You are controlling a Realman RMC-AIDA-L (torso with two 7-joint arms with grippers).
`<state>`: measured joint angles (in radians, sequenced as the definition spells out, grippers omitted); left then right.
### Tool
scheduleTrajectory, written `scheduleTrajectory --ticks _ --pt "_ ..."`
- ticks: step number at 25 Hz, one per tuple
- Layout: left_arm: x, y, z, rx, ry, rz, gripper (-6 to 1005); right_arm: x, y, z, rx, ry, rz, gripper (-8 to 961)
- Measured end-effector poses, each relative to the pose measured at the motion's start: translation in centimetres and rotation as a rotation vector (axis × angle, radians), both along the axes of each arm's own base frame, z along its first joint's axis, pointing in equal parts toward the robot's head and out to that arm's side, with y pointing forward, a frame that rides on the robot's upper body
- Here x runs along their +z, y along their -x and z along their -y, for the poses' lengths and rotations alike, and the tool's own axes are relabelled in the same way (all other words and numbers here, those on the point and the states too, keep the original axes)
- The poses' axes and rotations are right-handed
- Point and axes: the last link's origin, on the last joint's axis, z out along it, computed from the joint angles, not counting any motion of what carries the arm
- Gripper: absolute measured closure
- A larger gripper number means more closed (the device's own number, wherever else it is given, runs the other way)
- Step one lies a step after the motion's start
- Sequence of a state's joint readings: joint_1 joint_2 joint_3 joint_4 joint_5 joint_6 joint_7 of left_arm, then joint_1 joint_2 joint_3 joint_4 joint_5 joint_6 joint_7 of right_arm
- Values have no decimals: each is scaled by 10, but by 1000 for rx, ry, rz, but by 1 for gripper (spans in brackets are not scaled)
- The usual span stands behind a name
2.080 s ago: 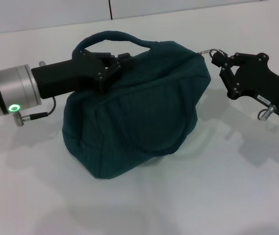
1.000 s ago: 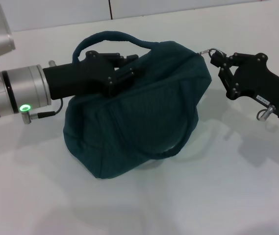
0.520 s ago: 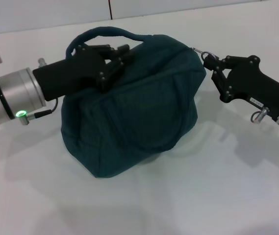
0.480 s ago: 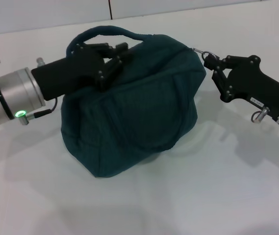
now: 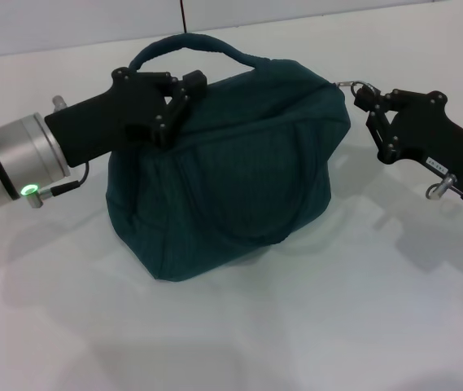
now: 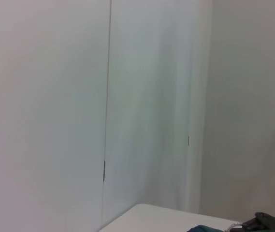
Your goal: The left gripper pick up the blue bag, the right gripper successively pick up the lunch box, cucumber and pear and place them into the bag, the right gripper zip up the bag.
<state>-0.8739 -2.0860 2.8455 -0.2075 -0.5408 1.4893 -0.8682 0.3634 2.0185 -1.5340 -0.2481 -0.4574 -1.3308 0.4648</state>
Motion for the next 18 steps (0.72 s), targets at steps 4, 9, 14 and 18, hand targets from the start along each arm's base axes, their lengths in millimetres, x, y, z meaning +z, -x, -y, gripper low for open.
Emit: scheduleTrajectory --ticks 4,9,14,18 --pt "-2 -2 0 -8 13 -10 997 0 0 0 0 -1 0 941" --pt "-3 -5 0 -15 50 -15 998 0 1 -1 5 0 -1 941" --pt "2 -13 3 -42 53 44 993 -1 2 -1 11 4 1 941" --pt "6 -16 2 -41 30 87 989 -1 3 0 17 5 -1 941"
